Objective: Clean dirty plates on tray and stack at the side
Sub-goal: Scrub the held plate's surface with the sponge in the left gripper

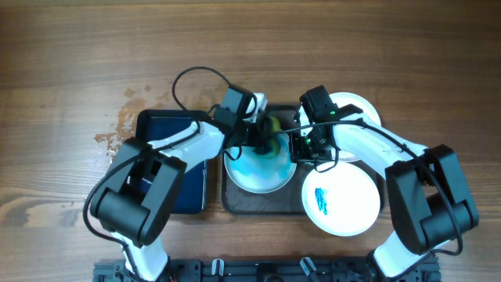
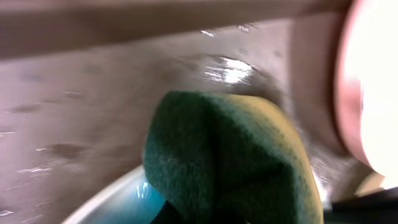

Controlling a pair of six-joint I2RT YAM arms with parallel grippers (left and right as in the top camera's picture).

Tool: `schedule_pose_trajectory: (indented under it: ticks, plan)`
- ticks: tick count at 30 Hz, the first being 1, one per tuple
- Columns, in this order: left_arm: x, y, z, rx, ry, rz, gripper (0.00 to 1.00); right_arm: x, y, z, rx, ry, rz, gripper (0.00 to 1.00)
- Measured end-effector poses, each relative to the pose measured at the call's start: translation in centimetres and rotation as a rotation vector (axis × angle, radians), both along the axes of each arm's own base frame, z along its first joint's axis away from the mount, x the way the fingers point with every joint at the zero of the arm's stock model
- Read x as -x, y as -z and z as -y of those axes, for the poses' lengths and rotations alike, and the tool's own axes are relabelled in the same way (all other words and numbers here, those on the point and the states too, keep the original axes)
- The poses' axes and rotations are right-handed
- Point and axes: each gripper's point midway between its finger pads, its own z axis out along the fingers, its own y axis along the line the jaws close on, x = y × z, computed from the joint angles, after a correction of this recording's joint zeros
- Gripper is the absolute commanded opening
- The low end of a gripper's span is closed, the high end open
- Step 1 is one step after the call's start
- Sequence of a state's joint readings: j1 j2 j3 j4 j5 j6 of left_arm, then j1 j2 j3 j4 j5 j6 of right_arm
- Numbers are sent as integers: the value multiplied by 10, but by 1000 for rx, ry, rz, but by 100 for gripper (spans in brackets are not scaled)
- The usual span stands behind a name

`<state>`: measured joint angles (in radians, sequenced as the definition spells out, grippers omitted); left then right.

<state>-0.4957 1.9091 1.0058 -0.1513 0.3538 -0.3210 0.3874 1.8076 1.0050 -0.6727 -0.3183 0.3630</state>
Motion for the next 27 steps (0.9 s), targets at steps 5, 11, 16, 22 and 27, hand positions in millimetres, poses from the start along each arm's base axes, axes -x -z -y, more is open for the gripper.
schedule_pose_trajectory:
  ticks: [5, 11, 16, 22, 27]
  plan:
    - [0, 3, -39, -95, -108, -91, 4, 0, 0, 0, -1, 0, -1, 4]
    - [28, 6, -68, -176, -149, -257, 4, 1, 0, 0, -2, -1, -3, 4]
    - [60, 4, -70, -142, -87, -400, 4, 3, 0, 0, -2, -1, -13, 4]
    - [87, 3, -18, -19, 112, -388, 4, 3, 0, 0, -2, -1, -13, 4]
    - [99, 2, 27, 38, 219, -322, 4, 3, 0, 0, -2, -1, -14, 4]
